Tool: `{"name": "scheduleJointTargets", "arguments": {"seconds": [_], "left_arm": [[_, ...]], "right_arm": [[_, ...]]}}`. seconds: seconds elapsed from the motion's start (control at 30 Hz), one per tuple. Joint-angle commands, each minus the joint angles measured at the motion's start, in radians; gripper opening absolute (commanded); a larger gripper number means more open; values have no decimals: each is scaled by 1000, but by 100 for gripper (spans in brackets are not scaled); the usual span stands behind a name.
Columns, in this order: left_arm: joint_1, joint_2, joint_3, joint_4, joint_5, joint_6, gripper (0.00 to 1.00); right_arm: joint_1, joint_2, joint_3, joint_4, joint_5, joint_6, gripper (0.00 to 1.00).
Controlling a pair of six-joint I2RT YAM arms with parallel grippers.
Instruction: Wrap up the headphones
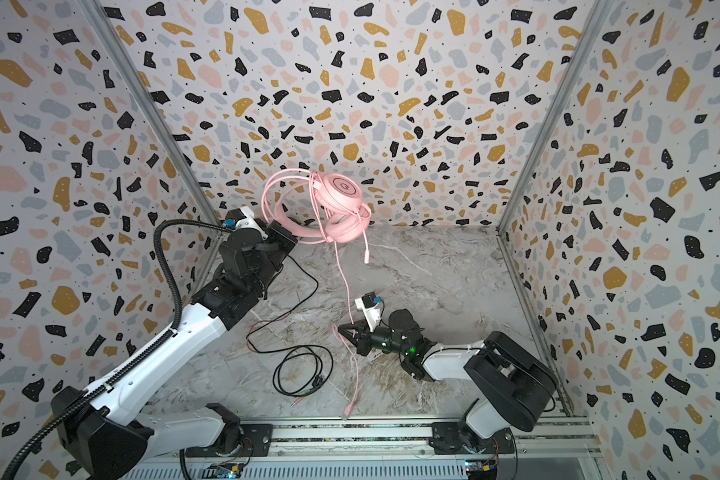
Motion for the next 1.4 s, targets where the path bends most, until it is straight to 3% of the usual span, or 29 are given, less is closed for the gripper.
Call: {"name": "scheduleJointTargets", "arguments": {"seconds": [0.0,0.4,0.67,0.8,0.9,1.0,1.13,1.23,1.37], "left_arm": [[6,32,61,8,-260,-49,0],[13,76,16,9,-501,21,0],[9,120,-42,-29,-481,60,0],[-35,106,-86,-44,-531,139,0],[-85,89,-121,-43,-591,261,0],[-118,76,-146,-53,-534,353,0],[-162,41,-206,-57,-472,472,0],[-169,8,-243,-66,-366,551,0],[-176,-21,-271,-76,-129,673,0]], "right_arm": [[56,-69,12,-127,63,-32,7],[312,-385,131,-705,415,-231,0],[323,-536,347,-1005,622,-369,0],[312,-529,479,-1143,779,-477,0],[261,-512,566,-1208,827,-526,0],[194,-511,614,-1223,827,-572,0],[140,-498,684,-1253,918,-642,1],[94,-487,715,-1243,968,-702,1],[14,-464,763,-1229,881,-727,1]]}}
